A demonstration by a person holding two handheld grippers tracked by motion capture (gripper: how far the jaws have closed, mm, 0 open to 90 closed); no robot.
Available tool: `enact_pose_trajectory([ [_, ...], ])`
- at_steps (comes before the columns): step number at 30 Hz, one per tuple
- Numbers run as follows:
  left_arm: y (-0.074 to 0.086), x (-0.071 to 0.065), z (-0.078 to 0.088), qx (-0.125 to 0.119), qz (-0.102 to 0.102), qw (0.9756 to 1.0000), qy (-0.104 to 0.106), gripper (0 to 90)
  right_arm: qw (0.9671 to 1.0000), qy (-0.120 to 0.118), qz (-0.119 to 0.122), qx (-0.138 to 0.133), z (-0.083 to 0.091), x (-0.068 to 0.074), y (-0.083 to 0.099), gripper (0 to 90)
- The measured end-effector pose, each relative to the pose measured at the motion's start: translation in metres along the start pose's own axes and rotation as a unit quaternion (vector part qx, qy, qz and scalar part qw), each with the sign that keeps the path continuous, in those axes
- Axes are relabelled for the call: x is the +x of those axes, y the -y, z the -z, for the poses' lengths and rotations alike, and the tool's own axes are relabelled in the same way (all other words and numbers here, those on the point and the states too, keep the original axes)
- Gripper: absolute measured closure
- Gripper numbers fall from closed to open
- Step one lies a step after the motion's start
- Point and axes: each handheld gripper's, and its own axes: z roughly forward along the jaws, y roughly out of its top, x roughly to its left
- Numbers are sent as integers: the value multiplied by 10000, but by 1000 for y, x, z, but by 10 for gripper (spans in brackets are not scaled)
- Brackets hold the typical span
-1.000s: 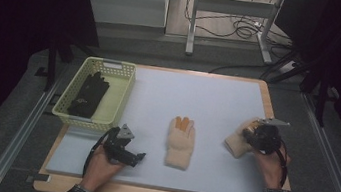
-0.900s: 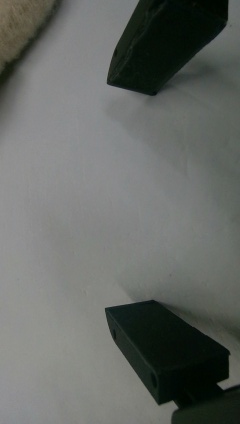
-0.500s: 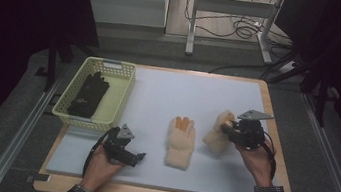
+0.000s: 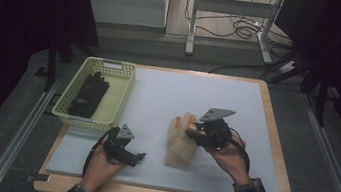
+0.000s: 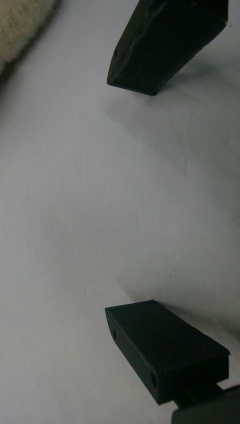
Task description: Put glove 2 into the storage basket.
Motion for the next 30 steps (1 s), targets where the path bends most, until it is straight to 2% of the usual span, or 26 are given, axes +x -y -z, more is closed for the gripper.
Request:
enact_pose_trajectory([
  [6, 0, 0, 0, -6, -5, 10000, -4, 11, 9989, -131, 214, 407, -41, 9, 1, 539],
  [10, 0, 0, 0, 3, -18, 10000, -3, 11, 9978, -111, 150, 633, -65, 11, 11, 426],
  [12, 0, 0, 0, 4, -20, 10000, -3, 11, 9980, -149, 71, 603, -69, 11, 15, 398],
  [17, 0, 0, 0, -5, -21, 10000, -7, 12, 9988, -173, -122, 438, -60, 7, 15, 331],
  [22, 0, 0, 0, -5, 1, 10000, -6, 11, 9996, 19, -183, 226, -40, -1, 17, 330],
  [26, 0, 0, 0, 4, -9, 10000, -2, 12, 9990, 194, -348, 207, -30, -13, 25, 338],
  [30, 0, 0, 0, 6, -5, 10000, 0, 13, 9980, 297, -525, 195, -22, -25, 38, 419],
])
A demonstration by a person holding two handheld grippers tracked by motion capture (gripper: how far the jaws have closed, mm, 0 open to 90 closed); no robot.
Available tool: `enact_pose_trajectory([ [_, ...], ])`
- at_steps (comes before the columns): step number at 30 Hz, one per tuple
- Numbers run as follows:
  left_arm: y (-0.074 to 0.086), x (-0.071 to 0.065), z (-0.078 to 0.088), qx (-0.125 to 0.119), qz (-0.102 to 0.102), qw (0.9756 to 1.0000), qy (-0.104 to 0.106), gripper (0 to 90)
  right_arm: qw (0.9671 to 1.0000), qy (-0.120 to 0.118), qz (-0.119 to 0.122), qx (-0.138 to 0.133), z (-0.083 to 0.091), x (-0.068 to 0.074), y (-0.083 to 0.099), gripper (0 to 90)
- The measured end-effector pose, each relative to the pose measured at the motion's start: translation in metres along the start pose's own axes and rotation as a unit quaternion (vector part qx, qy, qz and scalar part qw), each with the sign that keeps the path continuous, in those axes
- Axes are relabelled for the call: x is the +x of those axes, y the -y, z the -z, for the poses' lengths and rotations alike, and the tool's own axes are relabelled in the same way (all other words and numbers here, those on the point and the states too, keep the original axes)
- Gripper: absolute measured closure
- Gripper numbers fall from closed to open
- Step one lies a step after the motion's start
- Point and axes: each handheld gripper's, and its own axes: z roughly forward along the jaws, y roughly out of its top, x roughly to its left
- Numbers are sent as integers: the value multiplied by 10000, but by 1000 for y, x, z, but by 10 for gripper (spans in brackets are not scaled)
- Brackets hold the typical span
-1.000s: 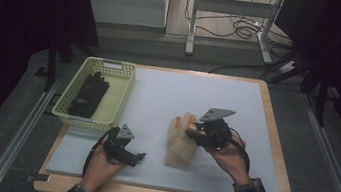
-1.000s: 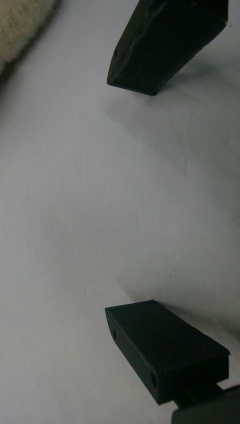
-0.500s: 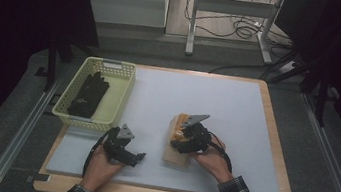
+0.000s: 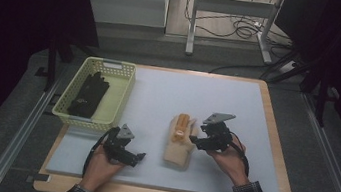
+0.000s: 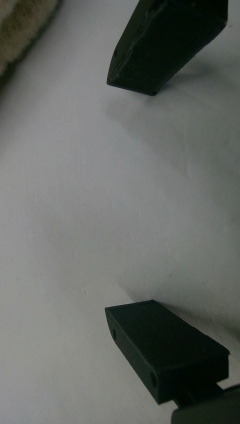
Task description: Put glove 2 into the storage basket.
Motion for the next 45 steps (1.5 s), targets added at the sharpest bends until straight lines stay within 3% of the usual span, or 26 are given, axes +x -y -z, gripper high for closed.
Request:
enact_pose_trajectory([
  [4, 0, 0, 0, 0, 17, 10000, 4, 13, 9999, -96, -111, 44, 3, -6, 16, 581],
  [11, 0, 0, 0, -2, 14, 10000, 3, 13, 9991, -399, -89, 120, 1, 4, 43, 811],
  [14, 0, 0, 0, -3, 15, 10000, 0, 13, 9986, -521, -39, 88, -1, 9, 48, 854],
  [21, 0, 0, 0, -3, 16, 10000, 3, 14, 9973, -704, 155, 157, -15, 25, 49, 862],
  [27, 0, 0, 0, -3, 17, 10000, 2, 15, 9970, -762, 118, 96, -22, 29, 44, 848],
  [37, 0, 0, 0, -2, 14, 10000, 2, 15, 9978, -583, 324, 7, -37, 42, 32, 833],
  [45, 0, 0, 0, 0, 15, 10000, 0, 15, 9981, -545, 295, -37, -51, 48, 21, 817],
])
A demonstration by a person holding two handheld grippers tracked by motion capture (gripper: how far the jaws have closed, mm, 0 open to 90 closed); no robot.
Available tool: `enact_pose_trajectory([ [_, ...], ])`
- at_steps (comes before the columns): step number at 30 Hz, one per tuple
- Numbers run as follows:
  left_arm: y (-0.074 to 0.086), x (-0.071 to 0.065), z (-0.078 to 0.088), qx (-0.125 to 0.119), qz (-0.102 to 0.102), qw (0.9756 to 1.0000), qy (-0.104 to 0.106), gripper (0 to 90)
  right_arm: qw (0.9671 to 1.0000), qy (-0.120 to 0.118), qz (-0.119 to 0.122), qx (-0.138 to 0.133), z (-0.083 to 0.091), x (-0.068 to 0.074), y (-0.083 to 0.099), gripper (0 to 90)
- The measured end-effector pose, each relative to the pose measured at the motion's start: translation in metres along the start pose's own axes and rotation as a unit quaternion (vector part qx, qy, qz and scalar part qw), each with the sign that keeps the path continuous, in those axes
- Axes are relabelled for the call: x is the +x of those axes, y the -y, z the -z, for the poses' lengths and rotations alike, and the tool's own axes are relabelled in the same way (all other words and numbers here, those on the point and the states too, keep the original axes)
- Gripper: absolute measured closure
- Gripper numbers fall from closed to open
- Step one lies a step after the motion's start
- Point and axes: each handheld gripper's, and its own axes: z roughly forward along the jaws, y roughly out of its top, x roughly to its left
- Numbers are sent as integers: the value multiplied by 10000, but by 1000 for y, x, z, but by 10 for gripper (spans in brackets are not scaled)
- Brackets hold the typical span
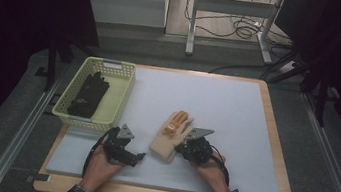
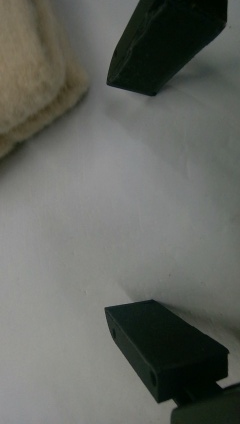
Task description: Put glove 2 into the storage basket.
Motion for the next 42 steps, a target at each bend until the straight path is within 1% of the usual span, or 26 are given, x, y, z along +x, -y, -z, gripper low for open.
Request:
enact_pose_trajectory([
  [3, 0, 0, 0, 0, 0, 10000, 0, 15, 10000, 47, 50, -11, -4, 1, -4, 816],
  [7, 0, 0, 0, -1, -13, 10000, -4, 15, 9999, 92, 52, -67, -10, 2, -7, 812],
  [13, 0, 0, 0, -3, -14, 10000, -5, 15, 9998, 99, -9, -195, -14, 2, -7, 791],
  [15, 0, 0, 0, -3, -15, 10000, -4, 15, 9998, 104, -12, -141, -12, 3, -8, 756],
  [17, 0, 0, 0, -3, -15, 10000, -4, 15, 9999, 138, 32, -32, -10, 3, -9, 718],
  [18, 0, 0, 0, -4, -13, 10000, -3, 15, 9999, 119, 30, 1, -7, 3, -9, 708],
  [21, 0, 0, 0, -4, -16, 10000, -4, 15, 9999, 124, -34, -31, -1, 0, -6, 663],
  [26, 0, 0, 0, -8, -14, 10000, -4, 15, 9993, 348, -41, -156, 16, -8, -1, 549],
  [30, 0, 0, 0, -7, -15, 10000, -5, 15, 9986, 476, -112, -215, 29, -17, 4, 461],
  [33, 0, 0, 0, -7, -16, 10000, -5, 15, 9978, 593, -204, -203, 37, -24, 11, 404],
  [36, 0, 0, 0, -7, -18, 10000, -6, 15, 9969, 677, -352, -202, 45, -33, 19, 338],
  [39, 0, 0, 0, -6, -19, 10000, -5, 15, 9951, 842, -491, -181, 53, -43, 28, 278],
  [42, 0, 0, 0, -8, -17, 10000, -6, 15, 9944, 864, -605, -120, 58, -51, 35, 225],
])
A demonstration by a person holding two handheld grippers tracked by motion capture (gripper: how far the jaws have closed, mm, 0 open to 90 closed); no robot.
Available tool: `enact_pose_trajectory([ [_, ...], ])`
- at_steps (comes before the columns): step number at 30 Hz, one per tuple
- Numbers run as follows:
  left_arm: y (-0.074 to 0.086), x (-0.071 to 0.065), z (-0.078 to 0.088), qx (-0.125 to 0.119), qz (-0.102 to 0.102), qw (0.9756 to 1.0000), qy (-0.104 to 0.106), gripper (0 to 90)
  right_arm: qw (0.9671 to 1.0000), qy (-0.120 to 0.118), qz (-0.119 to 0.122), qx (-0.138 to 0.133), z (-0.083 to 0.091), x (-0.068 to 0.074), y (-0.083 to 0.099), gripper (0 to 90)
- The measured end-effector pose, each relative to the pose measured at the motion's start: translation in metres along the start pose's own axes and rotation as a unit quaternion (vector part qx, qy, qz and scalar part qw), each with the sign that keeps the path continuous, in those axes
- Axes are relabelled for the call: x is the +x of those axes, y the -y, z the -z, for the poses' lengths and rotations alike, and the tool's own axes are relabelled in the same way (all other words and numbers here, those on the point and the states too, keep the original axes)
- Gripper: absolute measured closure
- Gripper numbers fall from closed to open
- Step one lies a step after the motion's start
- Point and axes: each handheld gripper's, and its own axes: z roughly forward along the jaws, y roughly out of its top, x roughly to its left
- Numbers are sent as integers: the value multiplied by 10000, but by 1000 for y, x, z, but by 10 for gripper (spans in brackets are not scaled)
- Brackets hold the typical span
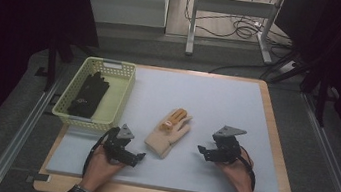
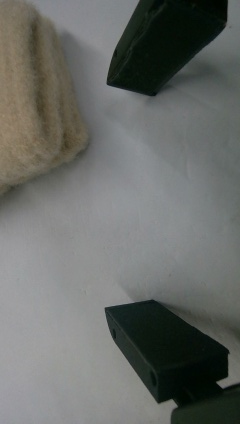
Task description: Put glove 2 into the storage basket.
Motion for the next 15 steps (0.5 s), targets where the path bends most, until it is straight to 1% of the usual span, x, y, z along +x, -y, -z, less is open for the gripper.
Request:
enact_pose_trajectory([
  [2, 0, 0, 0, 2, -1, 10000, 1, 14, 10000, 44, -68, -18, 3, -6, 6, 186],
  [4, 0, 0, 0, 5, 0, 10000, -5, 13, 9999, 60, -79, -18, 4, -10, 10, 157],
  [6, 0, 0, 0, 8, -9, 10000, -12, 12, 9998, 190, -53, 35, 5, -14, 15, 118],
  [10, 0, 0, 0, 19, -8, 10000, -6, 12, 9993, 335, -40, 138, 4, -18, 21, 76],
  [12, 0, 0, 0, 21, -8, 10000, -2, 13, 9992, 337, -49, 211, 2, -19, 23, 64],
  [15, 0, 0, 0, 32, -10, 10000, -5, 15, 9992, 328, -71, 216, 2, -20, 22, 60],
])
